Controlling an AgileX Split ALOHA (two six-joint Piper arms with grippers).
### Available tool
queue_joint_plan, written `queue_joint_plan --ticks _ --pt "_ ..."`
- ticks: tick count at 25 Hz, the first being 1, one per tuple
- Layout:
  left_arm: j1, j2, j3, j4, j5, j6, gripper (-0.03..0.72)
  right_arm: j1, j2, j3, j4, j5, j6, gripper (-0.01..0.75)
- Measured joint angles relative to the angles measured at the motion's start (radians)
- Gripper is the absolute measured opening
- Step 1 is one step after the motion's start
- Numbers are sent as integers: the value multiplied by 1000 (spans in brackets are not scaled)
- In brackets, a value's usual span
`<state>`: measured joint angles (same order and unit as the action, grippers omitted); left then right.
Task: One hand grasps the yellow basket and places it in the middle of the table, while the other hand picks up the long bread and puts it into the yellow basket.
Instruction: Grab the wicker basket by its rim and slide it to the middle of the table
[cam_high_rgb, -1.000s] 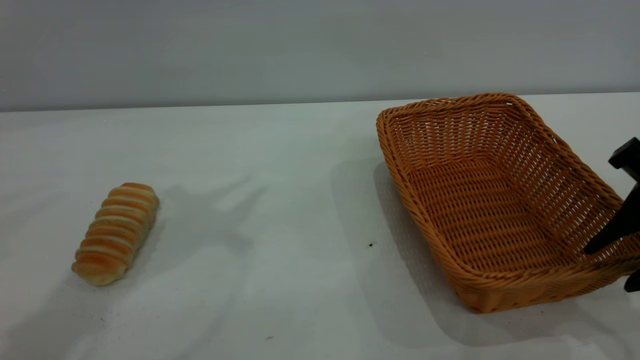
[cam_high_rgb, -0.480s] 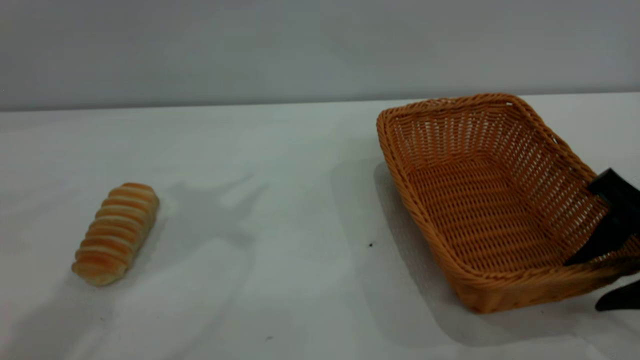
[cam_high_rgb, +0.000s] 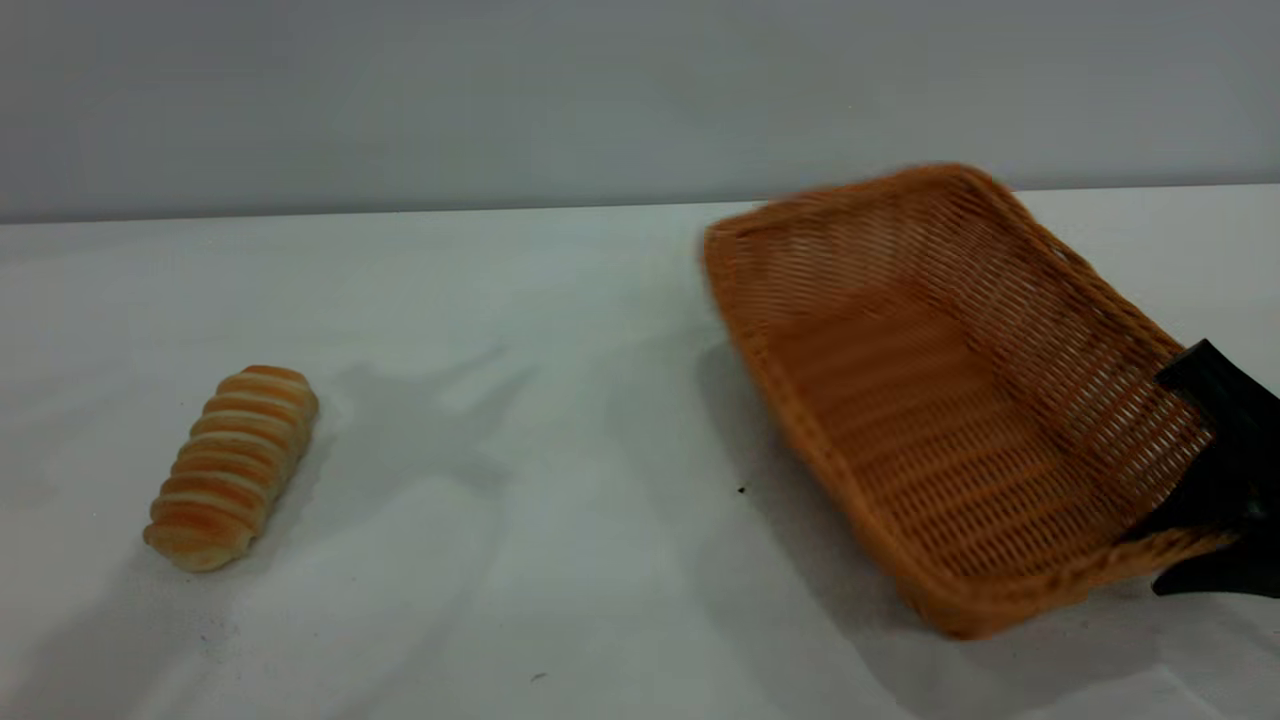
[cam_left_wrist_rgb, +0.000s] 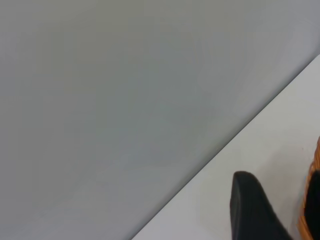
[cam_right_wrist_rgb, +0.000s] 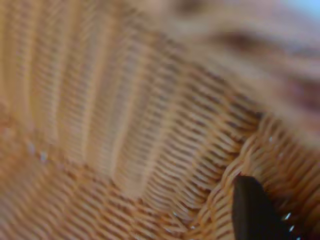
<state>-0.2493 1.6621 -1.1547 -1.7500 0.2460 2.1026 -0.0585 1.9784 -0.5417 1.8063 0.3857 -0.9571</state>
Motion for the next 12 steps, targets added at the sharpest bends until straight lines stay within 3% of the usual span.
queue_joint_plan --ticks 3,12 --pt "0 0 0 0 -1 0 325 0 0 -9 0 19 -8 126" --pt "0 0 0 -2 -1 0 325 0 3 -46 -24 111 -159 126"
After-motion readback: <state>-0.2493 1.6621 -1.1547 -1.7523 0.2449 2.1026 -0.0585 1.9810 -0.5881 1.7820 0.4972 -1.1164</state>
